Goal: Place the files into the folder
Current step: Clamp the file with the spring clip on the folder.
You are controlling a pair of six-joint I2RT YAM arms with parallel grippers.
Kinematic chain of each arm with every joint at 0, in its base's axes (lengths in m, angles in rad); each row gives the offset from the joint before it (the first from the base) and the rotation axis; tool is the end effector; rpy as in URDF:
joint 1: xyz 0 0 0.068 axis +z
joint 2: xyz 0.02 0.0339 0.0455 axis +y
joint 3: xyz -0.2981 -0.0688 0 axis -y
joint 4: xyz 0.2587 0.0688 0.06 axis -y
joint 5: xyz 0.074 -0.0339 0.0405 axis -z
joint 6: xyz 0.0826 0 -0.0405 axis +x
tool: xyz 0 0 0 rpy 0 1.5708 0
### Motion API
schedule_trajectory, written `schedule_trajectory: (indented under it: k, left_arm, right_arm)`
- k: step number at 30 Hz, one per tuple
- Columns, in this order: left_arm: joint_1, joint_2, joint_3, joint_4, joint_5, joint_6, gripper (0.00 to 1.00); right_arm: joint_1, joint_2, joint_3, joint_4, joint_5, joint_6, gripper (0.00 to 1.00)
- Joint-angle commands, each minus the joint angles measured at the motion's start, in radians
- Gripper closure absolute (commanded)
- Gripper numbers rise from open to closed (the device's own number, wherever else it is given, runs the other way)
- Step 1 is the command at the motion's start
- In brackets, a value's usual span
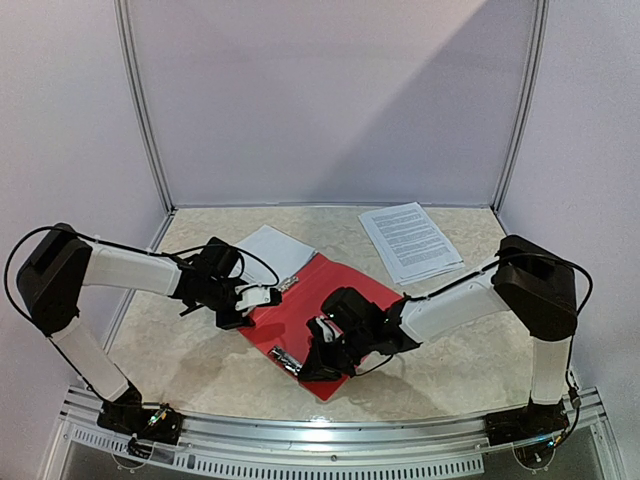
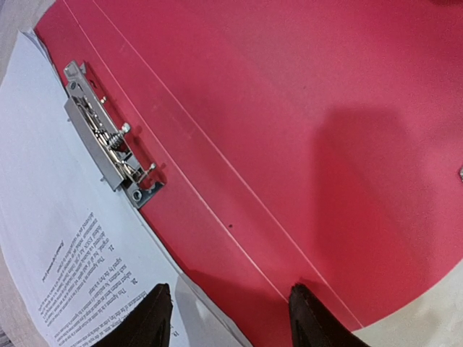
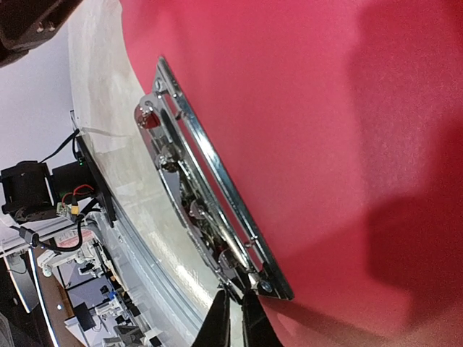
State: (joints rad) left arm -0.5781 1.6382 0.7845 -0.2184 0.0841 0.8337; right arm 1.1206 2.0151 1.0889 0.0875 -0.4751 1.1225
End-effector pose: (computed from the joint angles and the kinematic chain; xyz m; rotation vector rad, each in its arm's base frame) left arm 0.2726 -0.1862 0.1181 1.7319 1.9881 -0.0245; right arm 0.1618 0.4217 0.1022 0.2544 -2.7693 -1.2473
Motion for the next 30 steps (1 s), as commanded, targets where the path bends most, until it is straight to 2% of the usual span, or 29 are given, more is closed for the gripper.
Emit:
schedule_trajectory:
  k: [1,7,16,21,30]
  left_arm:
    - [-0.023,0.053,-0.018,-0.049,-0.017,-0.008,0.44]
    - [-0.025,0.052,-0.018,-0.052,-0.015,-0.005,0.44]
    - [-0.067,0.078,-0.013,-0.068,-0.062,0.035,0.44]
    - [-0.099,0.09,-0.021,-0.071,-0.081,0.063,0.45]
    - [-0.149,0.073,-0.06,-0.083,-0.11,0.113,0.44]
  right_arm:
    - [0.012,0.02,-0.023,0.044,-0.032,0.015,0.94]
    - [0.012,0.049,-0.005,0.003,-0.008,-0.009,0.98]
    - [-0.001,0.071,0.001,-0.211,0.101,-0.019,1.0]
    - [-0.002,0.094,-0.01,-0.273,0.15,-0.022,1.0]
    - [-0.028,0.139,-0.053,-0.295,0.188,-0.042,1.0]
